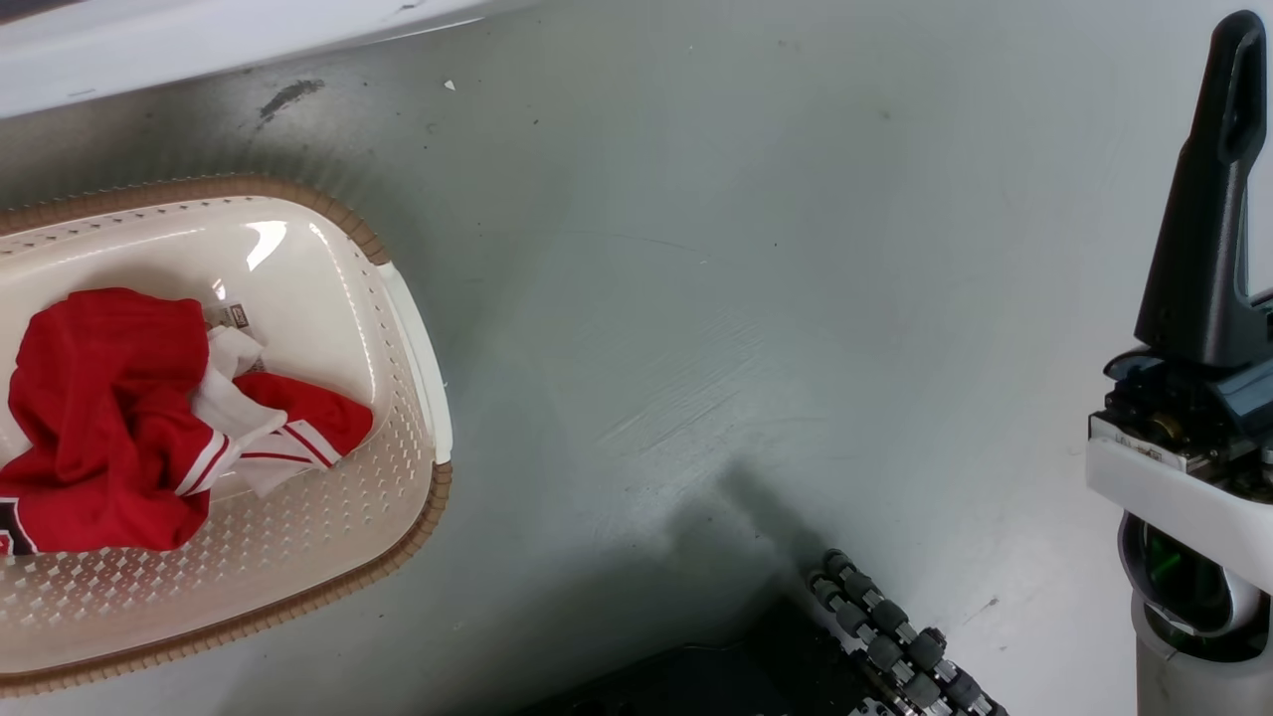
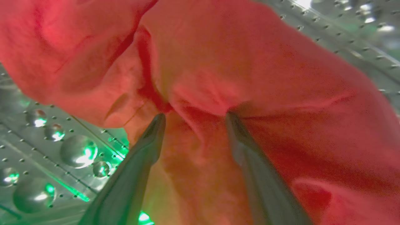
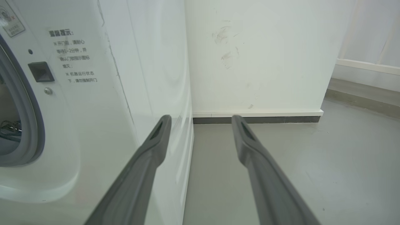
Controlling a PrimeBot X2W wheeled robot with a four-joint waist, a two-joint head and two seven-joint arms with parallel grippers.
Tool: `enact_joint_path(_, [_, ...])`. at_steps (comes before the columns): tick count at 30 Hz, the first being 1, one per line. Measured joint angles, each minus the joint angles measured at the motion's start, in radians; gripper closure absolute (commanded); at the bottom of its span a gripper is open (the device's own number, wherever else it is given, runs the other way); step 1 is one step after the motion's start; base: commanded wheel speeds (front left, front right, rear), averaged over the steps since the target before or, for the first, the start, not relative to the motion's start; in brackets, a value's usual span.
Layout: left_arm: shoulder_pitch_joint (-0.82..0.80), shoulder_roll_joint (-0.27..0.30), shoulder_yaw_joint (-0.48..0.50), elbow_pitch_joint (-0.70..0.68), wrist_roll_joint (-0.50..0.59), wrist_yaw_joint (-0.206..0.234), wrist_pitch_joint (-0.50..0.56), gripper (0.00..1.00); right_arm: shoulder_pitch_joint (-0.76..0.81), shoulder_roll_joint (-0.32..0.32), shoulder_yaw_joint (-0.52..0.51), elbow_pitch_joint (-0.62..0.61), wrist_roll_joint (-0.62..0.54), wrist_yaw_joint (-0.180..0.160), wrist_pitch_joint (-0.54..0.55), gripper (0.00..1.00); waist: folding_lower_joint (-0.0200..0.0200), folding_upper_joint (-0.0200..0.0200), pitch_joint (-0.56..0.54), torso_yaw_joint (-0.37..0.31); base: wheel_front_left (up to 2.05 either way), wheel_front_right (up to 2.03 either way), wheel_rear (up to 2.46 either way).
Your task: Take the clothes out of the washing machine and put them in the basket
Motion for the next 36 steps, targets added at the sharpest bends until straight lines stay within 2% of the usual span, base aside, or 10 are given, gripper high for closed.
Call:
enact_joint_path(11, [-0.002,0.012,-0.039,0.043,0.022,0.02,-0.018,0.0,0.004,0.0,0.004,-0.003,0.016,0.0,0.0,0.0,-0.0001,0.0,-0.003,-0.019,0.0,0.0,0.0])
enact_joint_path(12, [-0.002,0.013,-0.04,0.048,0.021,0.02,-0.018,0.18,0.005,0.0,0.003,-0.003,0.016,0.0,0.0,0.0,-0.0001,0.0,-0.004,-0.02,0.0,0.0,0.0])
enact_joint_path(13, [-0.001,0.014,-0.041,0.052,0.02,0.019,-0.018,1.0,0.006,0.0,0.003,-0.003,0.016,0.0,0.0,0.0,-0.0001,0.0,-0.006,-0.02,0.0,0.0,0.0])
enact_joint_path(18, [0.008,0.022,-0.051,0.059,0.01,0.008,-0.047,1.0,0.007,0.0,0.004,0.001,0.018,0.0,0.0,0.0,-0.0001,0.0,-0.015,-0.025,0.0,0.0,0.0])
enact_joint_path(24, [0.045,0.048,-0.061,0.052,0.003,-0.001,-0.172,1.0,0.006,0.0,0.007,0.017,0.005,0.0,0.0,0.0,-0.0001,0.0,-0.055,-0.02,0.0,0.0,0.0])
enact_joint_path(31, [0.151,0.029,-0.057,0.058,-0.059,-0.012,-0.32,1.0,0.019,0.0,0.016,0.049,-0.041,0.0,0.0,0.0,-0.0002,0.0,-0.143,0.01,0.0,0.0,0.0])
enact_joint_path(36, [0.263,0.001,-0.096,0.036,-0.115,-0.012,-0.394,1.0,0.039,0.0,0.021,0.074,-0.072,0.0,0.0,0.0,-0.0002,0.0,-0.216,0.039,0.0,0.0,0.0])
